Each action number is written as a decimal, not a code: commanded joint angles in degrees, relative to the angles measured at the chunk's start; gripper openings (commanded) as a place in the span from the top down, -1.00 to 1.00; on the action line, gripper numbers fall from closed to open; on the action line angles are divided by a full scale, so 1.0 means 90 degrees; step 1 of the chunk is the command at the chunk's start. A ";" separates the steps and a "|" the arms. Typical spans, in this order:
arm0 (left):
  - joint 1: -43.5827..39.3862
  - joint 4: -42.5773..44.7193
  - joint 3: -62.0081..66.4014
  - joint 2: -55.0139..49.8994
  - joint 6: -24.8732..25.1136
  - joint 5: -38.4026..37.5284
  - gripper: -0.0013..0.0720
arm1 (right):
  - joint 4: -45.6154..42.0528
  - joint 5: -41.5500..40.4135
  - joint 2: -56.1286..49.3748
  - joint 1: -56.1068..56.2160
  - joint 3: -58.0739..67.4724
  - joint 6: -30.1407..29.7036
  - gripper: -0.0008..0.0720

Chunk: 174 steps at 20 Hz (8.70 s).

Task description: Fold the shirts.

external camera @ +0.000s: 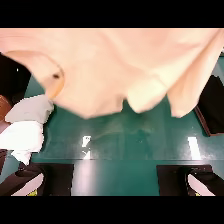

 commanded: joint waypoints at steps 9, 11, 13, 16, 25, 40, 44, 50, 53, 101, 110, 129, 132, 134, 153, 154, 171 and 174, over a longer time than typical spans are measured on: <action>0.0007 0.1625 -0.1620 -0.3546 -0.0539 -0.1202 0.90 | -0.0219 -0.0695 -0.2790 0.0947 -0.2246 0.0461 0.94; 0.0007 0.1620 -0.1630 -0.4252 -0.0539 -0.1105 0.90 | -0.0202 -0.1151 -0.3354 0.0937 -0.2251 0.0461 0.94; 0.0007 0.1588 -0.1630 -0.4694 -0.0539 -0.0860 0.90 | -0.0163 -0.1426 -0.3823 0.0940 -0.2108 0.0461 0.94; 0.0007 0.1474 -0.1630 -0.5047 -0.0542 -0.0364 0.90 | -0.0158 -0.1387 -0.4396 0.0940 -0.1698 0.0464 0.93; 0.0075 0.1581 -0.1535 -0.5081 -0.0561 -0.0648 -0.20 | -0.0170 -0.1234 -0.4665 0.0874 -0.1336 0.0459 0.30; 0.0928 -0.0024 -0.7958 -0.0695 -0.0794 -0.0940 -0.20 | 0.1394 0.0316 -0.1205 -0.0976 -0.4063 -0.0175 0.13; 0.0928 -0.0772 -0.9493 0.0010 -0.0597 -0.0675 -0.20 | 0.1678 0.0573 -0.1015 -0.1350 -0.4265 -0.0185 -0.37; 0.0928 -0.1783 -1.0343 0.0046 0.0015 0.0029 -0.20 | 0.1681 0.0721 -0.1015 -0.1401 -0.4265 -0.0185 -0.35; 0.0928 -0.1826 -1.0547 0.0046 0.0109 0.0262 -0.20 | 0.1681 0.0782 -0.1015 -0.1399 -0.4265 -0.0182 -0.35; 0.0947 -0.1287 -0.7395 0.0053 0.0624 -0.1559 0.91 | 0.1620 0.0151 0.0022 -0.0991 -0.7089 -0.0277 0.94; 0.0947 -0.1222 -0.2805 0.0053 0.0253 -0.2331 0.90 | 0.1251 0.0765 0.0763 -0.0993 -0.4092 0.0226 0.94; 0.0947 -0.0493 -0.5663 0.0015 0.0121 -0.2203 0.90 | 0.1188 0.0457 -0.0738 0.0296 -0.7873 -0.0274 -0.25; 0.0947 -0.0503 -0.5663 0.0015 0.0121 -0.2047 0.90 | 0.1190 0.0216 -0.0738 0.0799 -0.7980 -0.0274 -0.25; 0.0947 -0.0503 -0.5663 0.0015 0.0121 -0.2033 0.90 | 0.1192 0.0032 -0.0738 0.1035 -0.7980 -0.0272 -0.20; 0.0947 -0.0546 -0.0556 0.0367 -0.0573 -0.2115 0.90 | 0.1625 -0.0491 0.1197 -0.1501 -0.1974 -0.0279 0.94; 0.0947 -0.0542 0.0017 0.0367 -0.0622 -0.2008 0.90 | 0.1625 -0.0483 0.1258 -0.1957 -0.1443 -0.0282 0.94; 0.0947 0.0124 -0.2611 0.0095 -0.1163 -0.1411 0.90 | 0.1610 0.1620 -0.0930 -0.3696 0.0423 0.0221 0.94; 0.0947 0.0046 -0.3334 -0.1229 -0.0991 -0.1591 0.90 | 0.1554 0.1926 -0.2025 -0.3053 -0.0556 0.0338 0.94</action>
